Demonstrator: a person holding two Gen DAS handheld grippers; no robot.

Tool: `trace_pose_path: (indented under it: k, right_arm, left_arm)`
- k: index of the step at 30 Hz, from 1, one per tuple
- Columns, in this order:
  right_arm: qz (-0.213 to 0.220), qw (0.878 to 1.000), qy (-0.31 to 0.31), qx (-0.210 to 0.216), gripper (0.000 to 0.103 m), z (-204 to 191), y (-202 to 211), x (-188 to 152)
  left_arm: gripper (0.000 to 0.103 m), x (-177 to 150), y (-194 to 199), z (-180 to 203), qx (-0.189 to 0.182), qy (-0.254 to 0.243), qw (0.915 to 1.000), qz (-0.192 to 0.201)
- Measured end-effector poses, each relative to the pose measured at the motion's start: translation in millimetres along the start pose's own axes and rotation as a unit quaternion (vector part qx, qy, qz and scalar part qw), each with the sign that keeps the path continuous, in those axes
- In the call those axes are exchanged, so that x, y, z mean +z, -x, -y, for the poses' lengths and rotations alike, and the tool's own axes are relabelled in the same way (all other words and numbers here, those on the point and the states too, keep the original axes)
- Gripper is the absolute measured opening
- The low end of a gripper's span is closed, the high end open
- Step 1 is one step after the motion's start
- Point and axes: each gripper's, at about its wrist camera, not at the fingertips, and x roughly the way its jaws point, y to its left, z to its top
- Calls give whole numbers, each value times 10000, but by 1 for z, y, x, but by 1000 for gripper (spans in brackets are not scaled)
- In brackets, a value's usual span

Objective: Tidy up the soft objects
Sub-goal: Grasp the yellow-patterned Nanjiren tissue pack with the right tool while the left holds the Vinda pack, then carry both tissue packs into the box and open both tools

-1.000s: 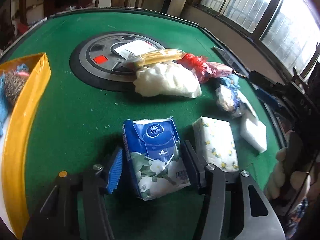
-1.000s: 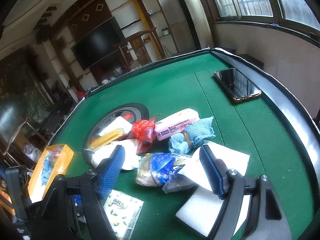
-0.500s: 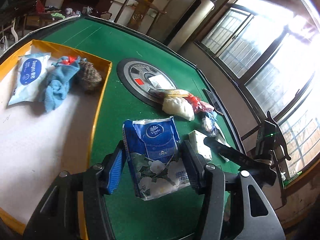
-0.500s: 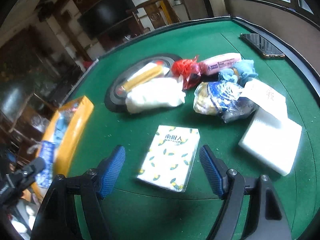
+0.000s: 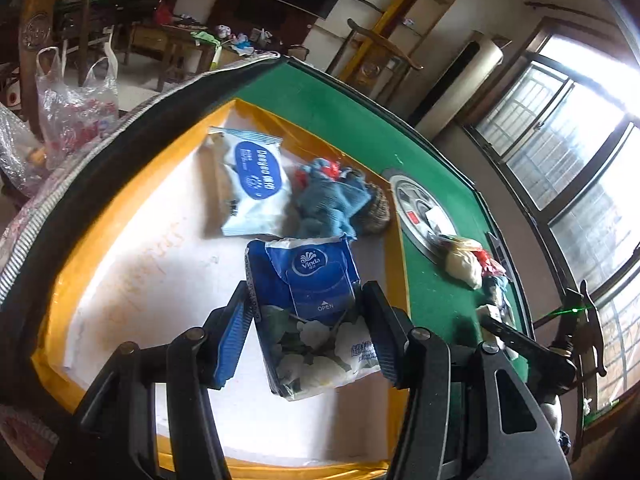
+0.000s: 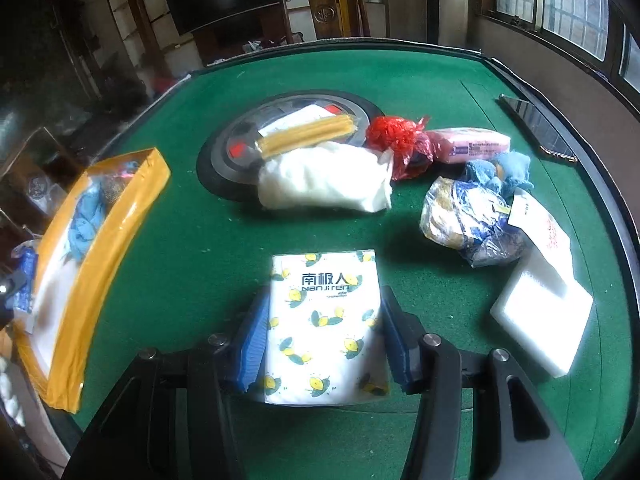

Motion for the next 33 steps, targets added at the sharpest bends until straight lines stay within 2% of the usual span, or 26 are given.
trace_pose_path:
  k: [4, 10, 11, 13, 14, 17, 19, 21, 23, 26, 30, 33]
  right_arm:
    - [132, 9987, 198, 450, 47, -31, 16, 11]
    - [30, 9905, 848, 1080, 47, -108, 15, 25]
    - [-8, 9886, 949, 1167, 47, -122, 12, 26]
    - [-62, 9846, 1182, 1288, 47, -150, 7, 27]
    - [-84, 9824, 1318, 1319, 47, -164, 4, 27]
    - [-231, 9753, 1674, 1421, 47, -201, -11, 23]
    - [-393, 9701, 1874, 1494, 47, -220, -23, 20]
    - [-585, 9639, 2091, 1540, 47, -240, -34, 15]
    - [-805, 9577, 2279, 1561, 47, -257, -48, 10]
    - [-1075, 9516, 2451, 1508, 47, -271, -66, 4]
    - [-1199, 9534, 2464, 1262, 47, -276, -90, 10]
    - [-1089, 9586, 2431, 1007, 47, -275, -104, 19]
  left_arm:
    - [54, 13, -19, -13, 267, 70, 9994, -192]
    - [56, 37, -47, -23, 640, 218, 9969, -393]
    - [56, 40, -51, -24, 663, 262, 9966, -411]
    - [67, 46, -58, -28, 583, 405, 9964, -467]
    - [68, 49, -62, -30, 511, 500, 9960, -541]
    - [69, 53, -67, -38, 388, 751, 9945, -622]
    - [69, 55, -64, -40, 518, 803, 9943, -467]
    - [70, 56, -61, -46, 426, 998, 9936, -327]
    - [74, 52, -65, -56, 331, 1304, 9899, -441]
    - [74, 49, -60, -62, 163, 1492, 9880, -360]
    - [74, 45, -58, -63, 91, 1515, 9880, -293]
    - [74, 43, -55, -66, -2, 1622, 9865, -226]
